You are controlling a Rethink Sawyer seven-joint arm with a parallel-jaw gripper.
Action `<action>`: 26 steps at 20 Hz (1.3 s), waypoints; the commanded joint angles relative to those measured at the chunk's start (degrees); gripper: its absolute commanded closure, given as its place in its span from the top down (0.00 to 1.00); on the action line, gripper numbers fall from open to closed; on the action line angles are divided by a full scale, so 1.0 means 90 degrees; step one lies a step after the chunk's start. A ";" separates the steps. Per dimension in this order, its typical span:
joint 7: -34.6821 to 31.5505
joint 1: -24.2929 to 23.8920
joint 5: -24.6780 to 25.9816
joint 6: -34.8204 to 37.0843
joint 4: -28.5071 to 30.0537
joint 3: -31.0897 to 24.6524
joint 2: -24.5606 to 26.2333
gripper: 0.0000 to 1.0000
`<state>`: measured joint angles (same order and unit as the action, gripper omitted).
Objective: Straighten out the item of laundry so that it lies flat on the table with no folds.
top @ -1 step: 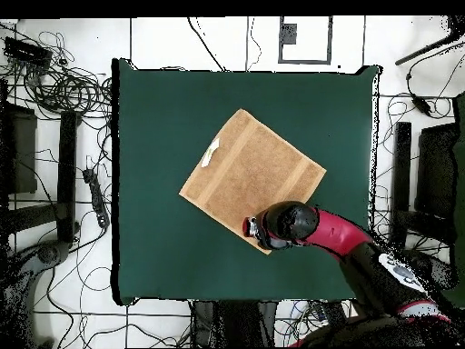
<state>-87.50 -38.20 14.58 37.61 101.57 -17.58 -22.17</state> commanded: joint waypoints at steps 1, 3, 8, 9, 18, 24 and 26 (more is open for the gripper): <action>-0.0008 0.0320 0.0433 0.0551 0.0366 0.0065 0.0386 1.00; 0.0000 0.0406 0.0369 0.0782 0.0191 0.0067 0.0465 1.00; -0.0090 0.0363 0.0005 0.1082 -0.0025 -0.0122 0.0539 1.00; -0.0105 0.0387 -0.0057 0.1280 -0.0099 -0.0124 0.0510 1.00; -0.0095 0.0609 -0.0358 0.3469 -0.1323 -0.0340 0.0235 1.00; -0.0012 0.0697 -0.0194 0.3900 -0.2195 -0.0475 0.0334 1.00; 0.0060 0.0647 -0.0124 0.3182 -0.2365 -0.0558 0.0563 1.00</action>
<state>-87.50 -34.68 14.56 69.50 91.80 -17.57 -21.54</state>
